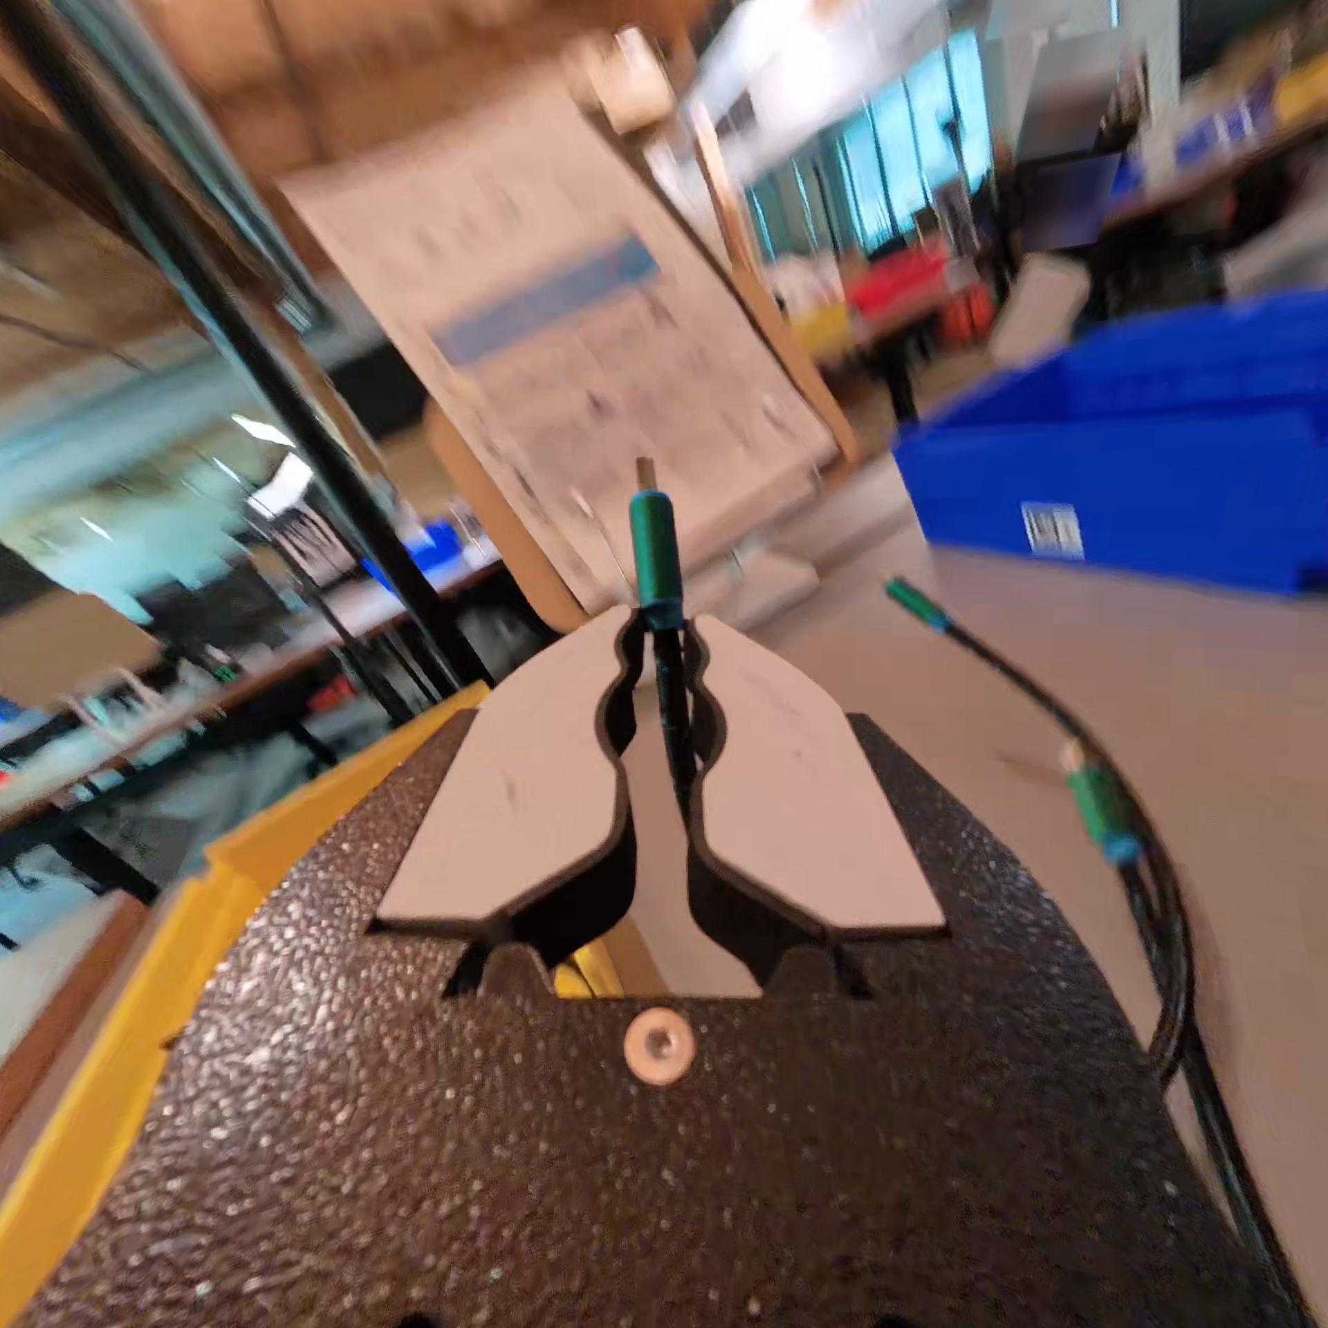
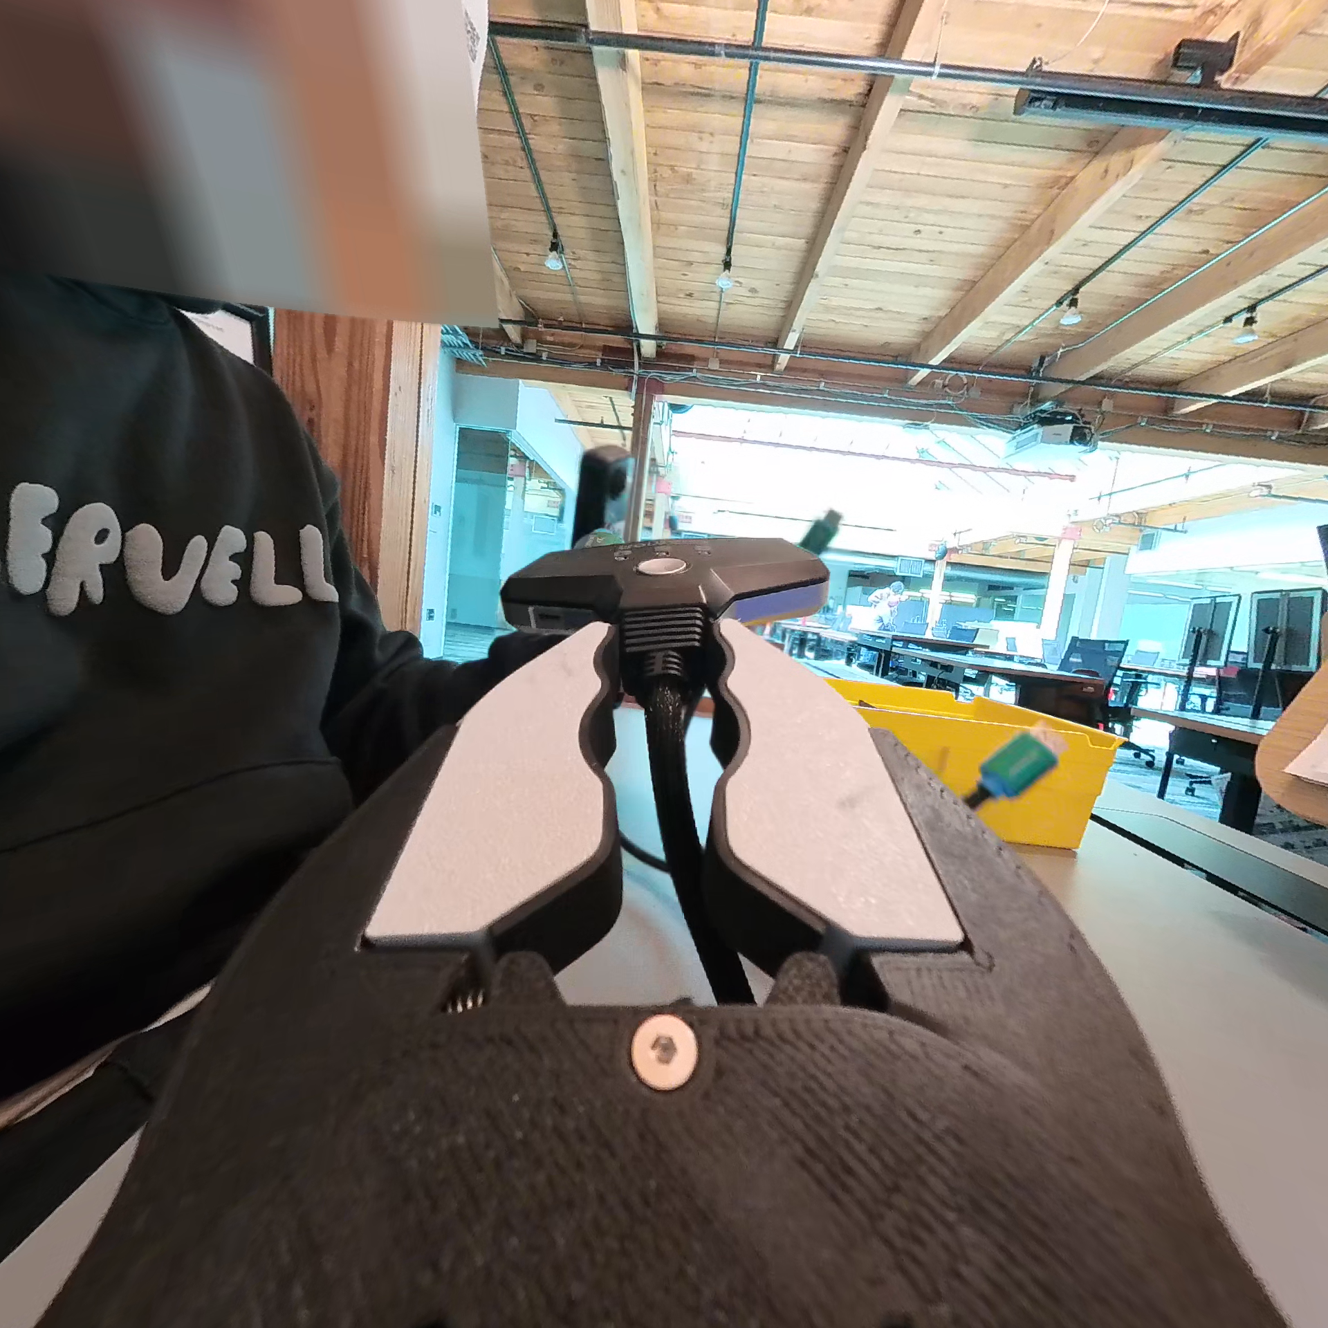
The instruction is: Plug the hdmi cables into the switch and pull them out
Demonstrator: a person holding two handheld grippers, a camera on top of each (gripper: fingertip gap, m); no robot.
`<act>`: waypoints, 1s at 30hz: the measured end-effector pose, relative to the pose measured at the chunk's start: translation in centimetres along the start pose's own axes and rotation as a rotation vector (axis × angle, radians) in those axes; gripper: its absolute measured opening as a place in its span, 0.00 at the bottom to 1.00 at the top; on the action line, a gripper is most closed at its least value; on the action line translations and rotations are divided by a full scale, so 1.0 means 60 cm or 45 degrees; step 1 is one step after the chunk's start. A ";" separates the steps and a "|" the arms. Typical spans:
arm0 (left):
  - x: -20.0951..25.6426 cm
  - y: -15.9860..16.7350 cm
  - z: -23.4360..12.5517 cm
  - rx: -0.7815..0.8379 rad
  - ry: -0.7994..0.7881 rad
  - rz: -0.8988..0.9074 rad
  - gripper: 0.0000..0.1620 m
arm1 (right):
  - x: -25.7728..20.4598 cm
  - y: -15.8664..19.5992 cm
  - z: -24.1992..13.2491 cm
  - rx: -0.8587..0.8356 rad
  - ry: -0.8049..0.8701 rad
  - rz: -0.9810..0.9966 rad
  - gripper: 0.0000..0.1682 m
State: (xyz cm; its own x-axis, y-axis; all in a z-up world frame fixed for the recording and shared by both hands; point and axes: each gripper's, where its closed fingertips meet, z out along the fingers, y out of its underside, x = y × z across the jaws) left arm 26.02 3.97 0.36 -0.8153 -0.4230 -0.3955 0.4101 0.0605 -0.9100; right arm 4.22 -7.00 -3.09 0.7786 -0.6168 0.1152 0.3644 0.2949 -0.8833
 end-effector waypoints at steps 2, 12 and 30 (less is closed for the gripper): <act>-0.003 -0.056 -0.023 0.235 -0.013 -0.010 0.06 | -0.003 -0.002 0.000 0.010 -0.013 0.006 0.13; 0.024 0.015 -0.002 -0.083 0.329 -0.295 0.06 | -0.003 0.001 0.002 -0.002 -0.022 0.014 0.13; 0.024 0.005 -0.008 -0.333 0.359 0.417 0.06 | 0.006 0.009 0.003 -0.030 0.019 0.001 0.13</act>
State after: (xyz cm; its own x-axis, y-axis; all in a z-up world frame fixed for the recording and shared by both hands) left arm 24.77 3.84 -0.52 -0.7543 -0.0856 -0.6509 0.5761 0.3891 -0.7188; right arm 4.79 -6.93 -3.43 0.7710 -0.6276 0.1080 0.3515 0.2781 -0.8939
